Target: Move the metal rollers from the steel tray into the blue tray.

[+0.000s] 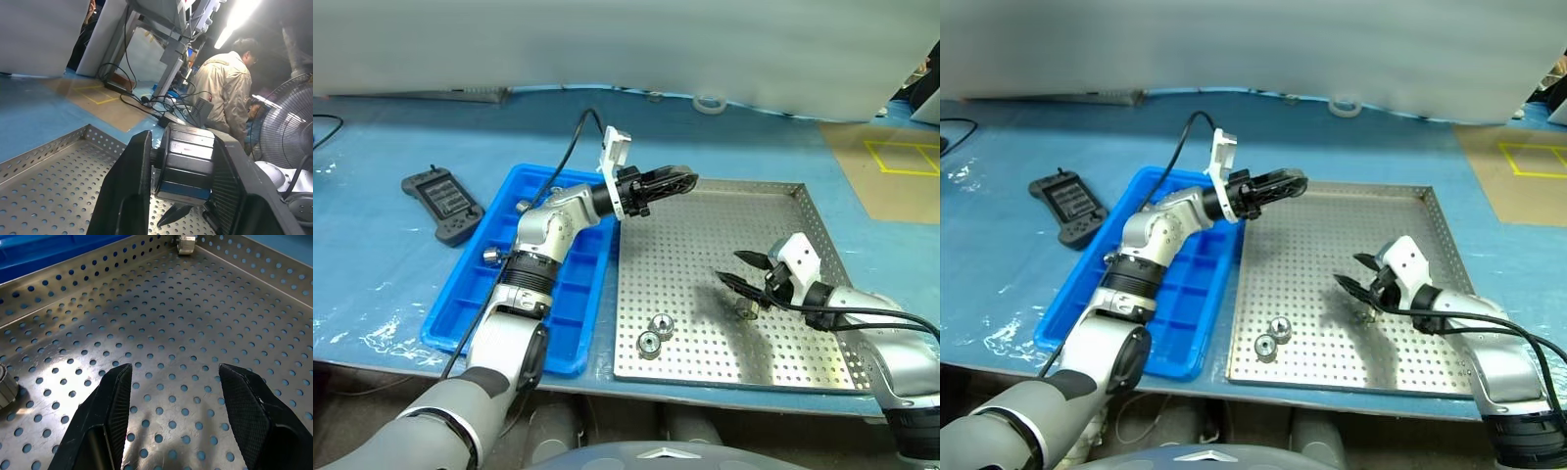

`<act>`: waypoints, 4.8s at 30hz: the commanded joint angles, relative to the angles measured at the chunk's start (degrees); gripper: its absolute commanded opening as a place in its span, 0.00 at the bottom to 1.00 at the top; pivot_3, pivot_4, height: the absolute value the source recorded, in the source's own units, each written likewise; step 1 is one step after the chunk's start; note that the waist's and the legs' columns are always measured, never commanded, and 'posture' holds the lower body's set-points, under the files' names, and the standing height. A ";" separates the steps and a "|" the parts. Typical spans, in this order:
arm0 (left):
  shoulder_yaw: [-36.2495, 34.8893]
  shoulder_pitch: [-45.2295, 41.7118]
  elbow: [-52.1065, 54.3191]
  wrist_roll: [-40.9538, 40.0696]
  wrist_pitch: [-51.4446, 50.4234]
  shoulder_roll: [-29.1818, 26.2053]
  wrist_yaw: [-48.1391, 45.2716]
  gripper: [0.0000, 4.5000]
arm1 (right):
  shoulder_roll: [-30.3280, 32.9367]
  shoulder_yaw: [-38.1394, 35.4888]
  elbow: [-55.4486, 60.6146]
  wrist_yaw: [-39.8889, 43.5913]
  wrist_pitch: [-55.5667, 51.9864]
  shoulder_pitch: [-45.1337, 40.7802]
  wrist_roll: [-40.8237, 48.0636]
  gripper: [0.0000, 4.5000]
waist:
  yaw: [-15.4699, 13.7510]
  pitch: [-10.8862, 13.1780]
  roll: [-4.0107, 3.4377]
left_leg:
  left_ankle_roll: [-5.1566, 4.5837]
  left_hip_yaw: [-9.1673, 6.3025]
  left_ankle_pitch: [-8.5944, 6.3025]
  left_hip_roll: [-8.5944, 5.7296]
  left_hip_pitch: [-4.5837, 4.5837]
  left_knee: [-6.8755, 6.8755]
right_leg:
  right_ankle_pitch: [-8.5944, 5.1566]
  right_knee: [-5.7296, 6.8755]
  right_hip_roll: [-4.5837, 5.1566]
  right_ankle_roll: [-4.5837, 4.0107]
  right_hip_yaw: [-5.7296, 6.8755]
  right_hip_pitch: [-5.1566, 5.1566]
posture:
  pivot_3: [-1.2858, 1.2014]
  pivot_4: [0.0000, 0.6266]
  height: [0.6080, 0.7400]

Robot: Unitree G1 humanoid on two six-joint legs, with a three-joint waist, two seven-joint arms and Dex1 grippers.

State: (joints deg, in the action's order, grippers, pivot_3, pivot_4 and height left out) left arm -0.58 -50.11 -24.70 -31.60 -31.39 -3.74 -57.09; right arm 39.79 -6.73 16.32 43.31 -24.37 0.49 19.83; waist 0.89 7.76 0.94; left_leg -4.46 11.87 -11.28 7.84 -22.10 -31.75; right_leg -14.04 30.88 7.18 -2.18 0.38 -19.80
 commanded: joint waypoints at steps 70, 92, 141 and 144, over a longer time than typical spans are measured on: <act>-23.97 52.22 39.96 -3.24 -4.89 -41.54 7.52 0.90 | -17.95 16.12 -23.36 3.28 15.06 -29.01 -11.67 0.65 | -8.63 0.17 0.97 | 3.11 -0.37 1.53 1.86 1.34 1.92 | -0.16 0.85 -2.06 0.53 0.20 -0.50 | 0.59 0.24 1.00; -8.37 22.57 28.38 -4.32 -3.99 -28.96 8.08 0.90 | -17.21 17.21 -17.35 0.41 10.92 -22.81 -12.27 0.65 | -5.03 -0.12 1.37 | 3.34 -0.34 1.61 1.82 1.08 1.64 | 0.04 0.87 -2.05 0.78 0.13 -0.36 | 0.52 0.24 1.00; -8.71 24.52 30.18 -4.49 -5.28 -28.04 10.89 0.91 | -23.41 21.97 -39.14 9.56 23.15 -31.51 -17.80 0.27 | -4.93 0.04 1.16 | 3.30 -0.34 1.59 1.91 0.98 1.61 | 0.11 0.85 -2.06 0.62 0.24 -0.39 | 0.55 0.24 1.00; -9.89 23.82 30.81 -5.98 -6.06 -28.97 10.02 0.91 | -21.44 21.24 -35.19 10.47 20.65 -31.54 -17.45 0.27 | -5.10 0.05 1.14 | 3.29 -0.34 1.58 1.90 0.96 1.61 | 0.11 0.84 -2.05 0.62 0.24 -0.38 | 0.55 0.24 1.00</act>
State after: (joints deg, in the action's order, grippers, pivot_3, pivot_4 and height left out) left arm -8.63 -24.89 3.21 -35.80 -37.24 -31.62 -46.12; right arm 17.31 16.41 -23.11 52.97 -3.03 -30.55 0.49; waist -4.22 7.81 2.08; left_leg -1.16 11.53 -9.69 9.74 -21.15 -30.14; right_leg -13.93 31.72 5.13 -1.57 0.63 -20.18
